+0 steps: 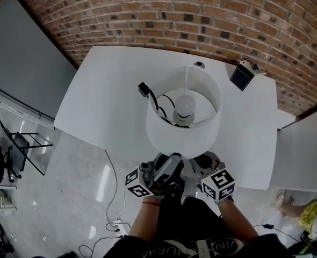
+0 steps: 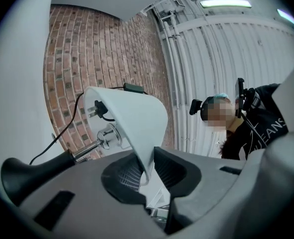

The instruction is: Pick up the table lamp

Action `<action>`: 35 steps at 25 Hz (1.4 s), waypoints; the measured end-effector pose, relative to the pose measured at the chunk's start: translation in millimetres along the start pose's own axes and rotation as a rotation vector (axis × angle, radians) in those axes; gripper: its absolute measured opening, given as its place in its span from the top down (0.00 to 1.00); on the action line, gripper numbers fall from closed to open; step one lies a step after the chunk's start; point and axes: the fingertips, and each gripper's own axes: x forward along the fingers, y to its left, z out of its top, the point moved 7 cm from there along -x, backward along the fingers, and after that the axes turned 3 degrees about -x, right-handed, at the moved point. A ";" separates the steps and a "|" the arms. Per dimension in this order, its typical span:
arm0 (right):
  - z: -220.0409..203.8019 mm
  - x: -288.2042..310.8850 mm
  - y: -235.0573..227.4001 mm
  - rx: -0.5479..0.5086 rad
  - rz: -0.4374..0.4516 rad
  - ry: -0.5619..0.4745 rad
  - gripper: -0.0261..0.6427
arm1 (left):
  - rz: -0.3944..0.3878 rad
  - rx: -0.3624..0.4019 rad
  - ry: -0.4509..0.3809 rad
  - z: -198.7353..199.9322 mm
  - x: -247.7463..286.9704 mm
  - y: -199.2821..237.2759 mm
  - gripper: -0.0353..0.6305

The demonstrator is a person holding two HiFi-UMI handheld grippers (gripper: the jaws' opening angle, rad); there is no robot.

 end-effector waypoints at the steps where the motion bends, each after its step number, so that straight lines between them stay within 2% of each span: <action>1: 0.9 0.4 -1.4 0.000 -0.002 0.000 0.96 | 0.005 0.010 -0.002 1.5 3.1 1.0 0.85; 9: 13.6 7.5 -11.7 0.000 -0.013 0.000 0.96 | 0.032 0.042 -0.024 16.0 22.7 9.8 0.87; 17: 26.9 30.0 -22.5 0.009 -0.035 0.040 0.95 | 0.055 0.055 -0.005 36.0 43.5 22.0 0.88; 20: 30.9 40.5 -27.4 0.017 -0.044 0.060 0.86 | 0.057 0.053 -0.007 42.5 49.1 27.8 0.88; 35: 54.8 89.7 -54.9 0.075 -0.132 0.129 0.75 | 0.044 0.010 0.023 76.7 75.0 60.9 0.90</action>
